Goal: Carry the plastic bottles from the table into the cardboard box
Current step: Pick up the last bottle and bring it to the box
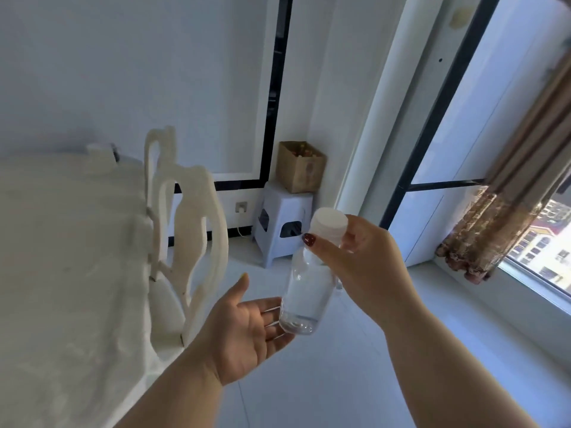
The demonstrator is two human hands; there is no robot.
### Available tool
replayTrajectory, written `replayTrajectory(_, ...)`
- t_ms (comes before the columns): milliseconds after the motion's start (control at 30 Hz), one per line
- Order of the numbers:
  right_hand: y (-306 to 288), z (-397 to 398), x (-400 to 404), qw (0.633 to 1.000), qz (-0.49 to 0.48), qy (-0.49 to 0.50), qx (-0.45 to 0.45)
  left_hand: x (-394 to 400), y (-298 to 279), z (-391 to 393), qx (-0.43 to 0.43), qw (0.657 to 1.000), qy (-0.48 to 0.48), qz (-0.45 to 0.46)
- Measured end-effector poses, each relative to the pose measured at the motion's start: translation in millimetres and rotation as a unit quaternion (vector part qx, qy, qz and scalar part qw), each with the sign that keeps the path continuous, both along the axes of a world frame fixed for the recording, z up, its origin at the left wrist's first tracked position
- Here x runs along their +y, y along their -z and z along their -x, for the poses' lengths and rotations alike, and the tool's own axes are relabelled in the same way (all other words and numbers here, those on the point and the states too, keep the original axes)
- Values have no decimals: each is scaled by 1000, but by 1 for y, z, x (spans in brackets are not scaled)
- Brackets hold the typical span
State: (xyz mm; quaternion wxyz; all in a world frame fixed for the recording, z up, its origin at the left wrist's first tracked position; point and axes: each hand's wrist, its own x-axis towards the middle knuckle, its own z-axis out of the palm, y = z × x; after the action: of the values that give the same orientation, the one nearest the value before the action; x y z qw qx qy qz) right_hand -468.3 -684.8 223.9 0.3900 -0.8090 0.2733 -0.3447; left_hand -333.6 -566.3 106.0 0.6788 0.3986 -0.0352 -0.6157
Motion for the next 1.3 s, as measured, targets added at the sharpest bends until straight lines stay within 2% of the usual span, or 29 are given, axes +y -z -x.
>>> replayTrajectory(200,-10,-1,-121,999,1,31,-14,-120,-23,-7,-35,999,21,-3)
replayTrajectory(433,-14,-53,-262,998,-9,48,-39,-263,-31,-70,-55,997,56,11)
replayTrajectory(667,-28,-143,-398,998,6,48,-38,-404,-41,-159,-42,997,67,19)
replayTrajectory(1300,-26,-424,-787,998,24,-62,23,-771,-32,-406,23,997,-54,41)
